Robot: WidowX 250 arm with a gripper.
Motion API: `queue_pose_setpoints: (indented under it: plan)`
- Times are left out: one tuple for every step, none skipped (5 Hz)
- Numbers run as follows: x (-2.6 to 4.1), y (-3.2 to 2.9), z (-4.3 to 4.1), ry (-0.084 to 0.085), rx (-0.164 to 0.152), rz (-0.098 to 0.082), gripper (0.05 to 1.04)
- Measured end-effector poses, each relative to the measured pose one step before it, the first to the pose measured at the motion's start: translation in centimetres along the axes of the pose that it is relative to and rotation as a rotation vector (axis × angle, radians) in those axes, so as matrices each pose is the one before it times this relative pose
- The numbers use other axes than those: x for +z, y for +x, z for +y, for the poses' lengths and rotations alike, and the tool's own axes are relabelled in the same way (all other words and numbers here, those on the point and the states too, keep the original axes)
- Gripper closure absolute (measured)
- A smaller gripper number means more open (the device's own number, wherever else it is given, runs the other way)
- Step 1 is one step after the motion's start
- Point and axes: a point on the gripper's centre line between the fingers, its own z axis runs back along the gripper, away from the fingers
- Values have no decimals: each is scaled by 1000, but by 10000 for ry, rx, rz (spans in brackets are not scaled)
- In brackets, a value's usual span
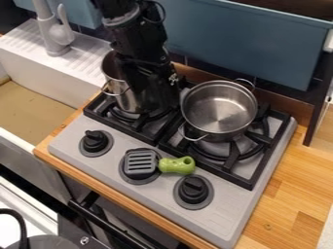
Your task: Moved the red object to the bottom of the stove
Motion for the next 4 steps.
queue_pose_setpoints:
  plan:
    - [-499, -302, -51, -113, 61, 194, 89]
    - [639, 494, 38, -98, -277, 29, 89]
    - [164, -207, -225, -324, -27, 92, 89]
    - [490, 156, 284, -66, 55, -84, 89]
